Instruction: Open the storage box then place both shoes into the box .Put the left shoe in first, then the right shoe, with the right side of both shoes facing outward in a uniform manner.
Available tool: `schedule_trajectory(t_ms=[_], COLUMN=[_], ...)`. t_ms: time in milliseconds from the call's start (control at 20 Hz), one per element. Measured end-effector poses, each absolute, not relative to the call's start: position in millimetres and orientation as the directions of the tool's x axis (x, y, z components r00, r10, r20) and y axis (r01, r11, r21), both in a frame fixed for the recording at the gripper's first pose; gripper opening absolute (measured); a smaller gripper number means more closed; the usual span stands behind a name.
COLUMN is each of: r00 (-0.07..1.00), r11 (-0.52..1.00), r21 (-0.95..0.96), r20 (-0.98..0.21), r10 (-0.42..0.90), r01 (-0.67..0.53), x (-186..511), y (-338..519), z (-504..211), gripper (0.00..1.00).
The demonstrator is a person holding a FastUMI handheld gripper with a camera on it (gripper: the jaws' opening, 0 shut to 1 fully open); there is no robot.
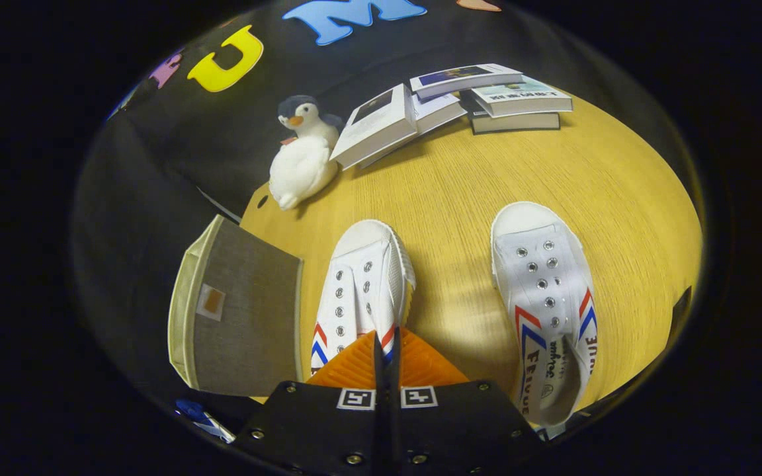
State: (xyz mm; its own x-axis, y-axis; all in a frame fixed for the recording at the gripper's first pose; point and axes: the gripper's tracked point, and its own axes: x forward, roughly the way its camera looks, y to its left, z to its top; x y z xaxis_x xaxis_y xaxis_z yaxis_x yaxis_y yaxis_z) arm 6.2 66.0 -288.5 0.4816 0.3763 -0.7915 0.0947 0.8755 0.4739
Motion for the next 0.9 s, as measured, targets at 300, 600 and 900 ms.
schedule_trajectory(t_ms=[300,600,900], r00=[0.514,0.535,0.551], r11=[0.851,0.820,0.808], r21=[0.521,0.572,0.589], r20=[-0.748,-0.702,-0.677], r10=[0.420,0.470,0.488], r01=[0.063,0.029,0.007], x=[20.2,30.7,42.0], y=[99.4,144.5,184.5], z=[-231.3,-189.7,-168.0], gripper=[0.00,0.00,0.00])
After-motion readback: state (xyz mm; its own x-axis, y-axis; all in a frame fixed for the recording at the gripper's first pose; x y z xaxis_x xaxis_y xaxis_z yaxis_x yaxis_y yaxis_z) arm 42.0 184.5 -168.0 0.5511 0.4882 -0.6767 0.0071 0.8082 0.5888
